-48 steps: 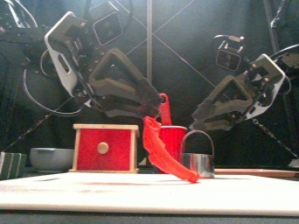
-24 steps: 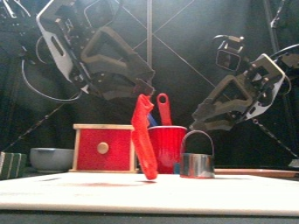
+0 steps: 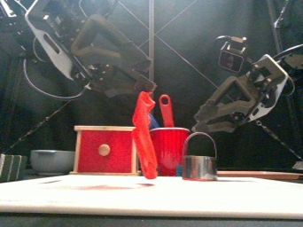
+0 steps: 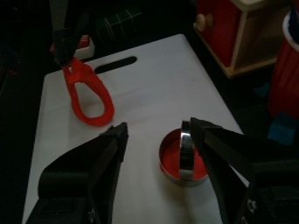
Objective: Get the cutter from the drawer then cut the dough then place the extra dough in the bowl
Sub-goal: Place the extra dough in the bowl
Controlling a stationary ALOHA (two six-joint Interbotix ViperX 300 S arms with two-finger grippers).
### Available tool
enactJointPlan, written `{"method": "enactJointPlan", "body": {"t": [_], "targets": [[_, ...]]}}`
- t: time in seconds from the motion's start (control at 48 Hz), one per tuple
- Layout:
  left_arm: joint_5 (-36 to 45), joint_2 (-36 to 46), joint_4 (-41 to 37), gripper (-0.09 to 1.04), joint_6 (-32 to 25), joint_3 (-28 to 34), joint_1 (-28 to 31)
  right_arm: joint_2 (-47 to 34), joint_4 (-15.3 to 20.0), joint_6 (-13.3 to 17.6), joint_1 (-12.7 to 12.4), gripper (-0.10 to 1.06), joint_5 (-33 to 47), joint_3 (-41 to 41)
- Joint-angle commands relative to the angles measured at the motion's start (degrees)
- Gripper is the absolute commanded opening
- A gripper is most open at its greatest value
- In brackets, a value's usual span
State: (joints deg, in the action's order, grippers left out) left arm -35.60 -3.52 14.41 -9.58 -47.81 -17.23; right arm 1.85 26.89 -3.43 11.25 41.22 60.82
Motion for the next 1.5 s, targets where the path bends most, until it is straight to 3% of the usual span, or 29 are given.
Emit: {"method": "enactJointPlan", "body": {"t": [0.021, 0.458, 0.812, 1.146, 1.5], "targets": [[-0.09, 0.18, -0.18, 0.88, -2.9, 0.26, 0.7, 0.18, 0.18, 0.09, -0.09, 0.91, 0.09, -0.62], [3.52, -0.44, 2.02, 0.88, -18.81, 0.44, 2.2, -0.97, -0.09, 0.26, -0.09, 0.91, -1.23, -1.41], [6.86, -0.09, 10.99, 0.88, -20.39, 0.79, 3.08, -1.23, 0.09, 0.35, -0.09, 0.91, -1.41, -1.85], [9.32, -0.97, 13.45, 0.88, -23.91, 0.62, 3.6, -1.93, -0.18, 0.09, -0.44, 0.91, -2.37, -2.64], [3.34, -2.46, 15.64, 0.88, -31.46, 0.53, 5.01, -2.99, -0.26, -0.09, -0.44, 0.91, -3.78, -3.78]]}}
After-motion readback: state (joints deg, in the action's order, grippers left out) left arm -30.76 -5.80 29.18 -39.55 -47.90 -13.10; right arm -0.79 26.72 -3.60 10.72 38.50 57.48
